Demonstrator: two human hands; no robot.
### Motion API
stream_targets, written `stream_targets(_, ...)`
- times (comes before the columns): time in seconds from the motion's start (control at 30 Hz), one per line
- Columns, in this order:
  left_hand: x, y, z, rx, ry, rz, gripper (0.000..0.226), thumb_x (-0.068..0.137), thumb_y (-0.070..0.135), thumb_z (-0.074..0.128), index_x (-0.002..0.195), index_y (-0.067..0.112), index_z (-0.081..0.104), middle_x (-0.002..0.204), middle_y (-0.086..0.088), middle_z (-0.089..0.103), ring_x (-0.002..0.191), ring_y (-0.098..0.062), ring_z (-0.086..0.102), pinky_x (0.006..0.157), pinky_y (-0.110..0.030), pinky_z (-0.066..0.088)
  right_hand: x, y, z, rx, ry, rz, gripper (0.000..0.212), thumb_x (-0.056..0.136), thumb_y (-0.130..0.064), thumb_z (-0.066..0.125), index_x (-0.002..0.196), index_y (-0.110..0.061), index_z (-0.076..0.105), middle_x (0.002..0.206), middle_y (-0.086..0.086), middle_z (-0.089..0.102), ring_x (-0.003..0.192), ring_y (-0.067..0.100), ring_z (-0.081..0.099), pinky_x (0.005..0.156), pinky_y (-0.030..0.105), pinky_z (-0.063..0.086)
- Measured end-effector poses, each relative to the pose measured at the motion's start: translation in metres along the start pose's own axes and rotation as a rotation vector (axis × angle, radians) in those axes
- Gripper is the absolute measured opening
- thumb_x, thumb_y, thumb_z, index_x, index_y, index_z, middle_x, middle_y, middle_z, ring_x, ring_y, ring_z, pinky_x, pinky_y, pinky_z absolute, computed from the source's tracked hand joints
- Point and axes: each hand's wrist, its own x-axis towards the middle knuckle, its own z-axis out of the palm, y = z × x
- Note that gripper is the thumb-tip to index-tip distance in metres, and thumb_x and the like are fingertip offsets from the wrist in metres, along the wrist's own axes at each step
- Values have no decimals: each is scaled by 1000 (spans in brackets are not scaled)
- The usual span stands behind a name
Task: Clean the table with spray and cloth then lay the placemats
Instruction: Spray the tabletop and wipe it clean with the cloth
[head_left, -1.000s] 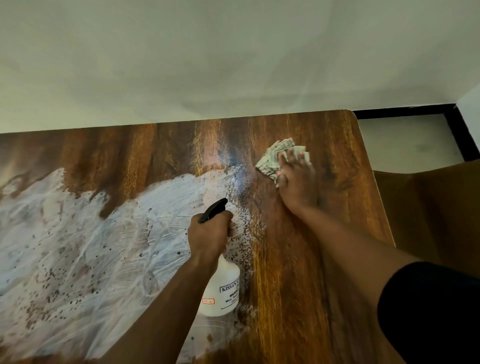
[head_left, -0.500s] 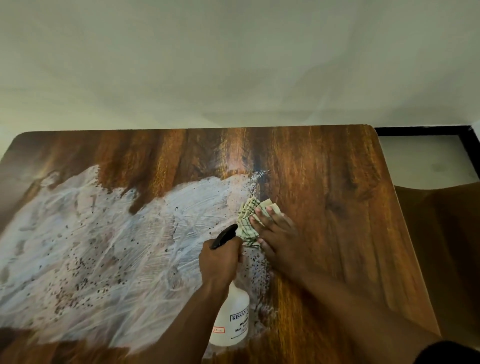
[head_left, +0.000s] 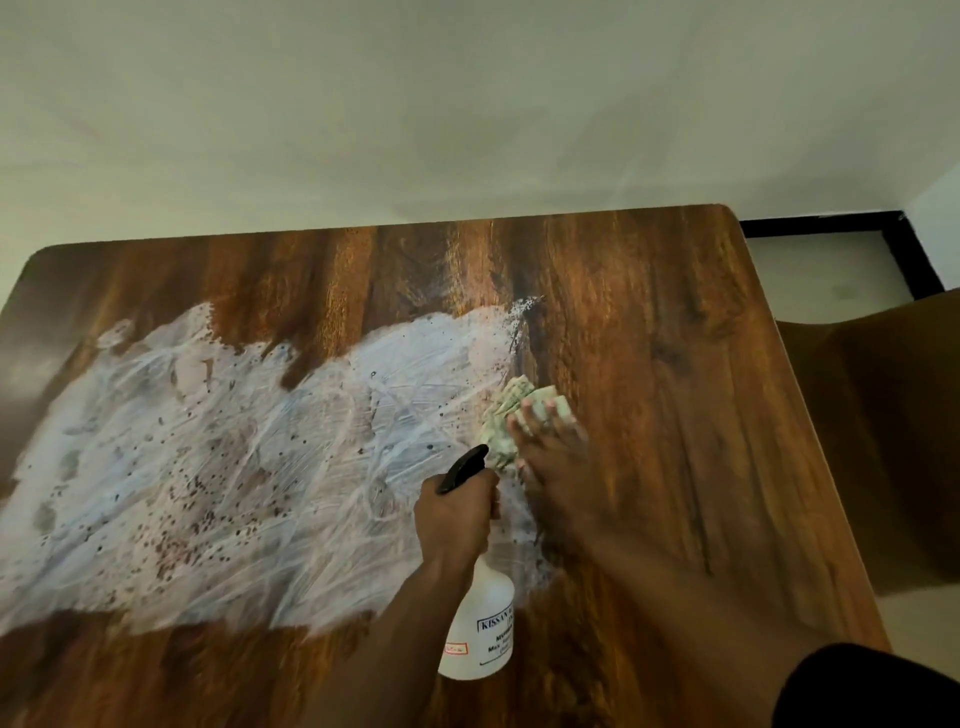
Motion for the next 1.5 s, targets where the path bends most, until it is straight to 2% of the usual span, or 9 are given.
stream_targets(0.13,-9,-15,-14,-6,-31,-3,23,93,12,71,71,16,74,65,-15,69,56,-27,51,51,-33,38,-26,17,7,-26,-65,-182,58,105,-37,29,163,-30,25,172,-5,14,159,22,7,127,46,12)
stream_targets(0.43,-26,-40,-58,58,-64,-18,13,94,13,73,82,18,79,66,-10,70,60,-25,61,50,-31,40,-36,10,-8,93,210,478,56,108,-22,46,161,-23,28,170,1,17,159,28,6,127,48,13)
stream_targets(0.6,-31,-46,-67,100,-60,-8,42,94,14,71,59,37,70,64,-12,70,51,-23,52,54,-34,41,-74,-59,33,38,52,97,58,105,-29,36,162,-32,22,171,-3,12,160,25,2,128,48,5)
stream_targets(0.73,-38,-47,-75,138,-89,-16,26,94,14,70,69,16,77,62,-11,70,53,-24,54,53,-33,42,-95,-44,31,9,-49,-131,62,105,-27,48,163,-31,25,171,-7,11,159,21,0,128,43,3)
stream_targets(0.93,-43,-57,-91,170,-115,-24,21,95,16,73,79,4,78,64,-9,72,54,-23,58,61,-39,48,-101,-10,8,102,146,448,56,106,-27,38,161,-24,29,171,-1,15,159,27,6,127,52,14)
stream_targets(1.03,-48,-62,-100,164,-123,-7,33,96,15,71,66,27,78,66,-12,71,58,-26,57,61,-39,45,-103,-37,17,107,179,563,57,108,-23,44,162,-24,25,171,0,13,159,27,2,128,49,10)
stream_targets(1.17,-51,-66,-110,140,-113,-6,58,96,14,70,48,47,72,74,-22,73,63,-27,57,62,-40,42,-128,-99,47,61,130,251,68,101,-18,57,161,-29,27,170,2,21,158,31,11,126,55,16)
stream_targets(1.33,-48,-65,-120,133,-99,7,22,90,14,70,71,19,82,70,-25,71,63,-29,61,54,-34,43,-154,-100,68,-20,-104,-254,58,107,-35,42,163,-30,26,173,-4,11,160,25,4,127,46,6)
stream_targets(1.5,-50,-67,-128,152,-143,50,52,94,13,68,54,46,74,64,-14,67,55,-27,49,58,-38,42,-141,-56,33,-27,-35,3,60,106,-32,44,162,-34,23,171,-6,15,159,25,11,127,51,16)
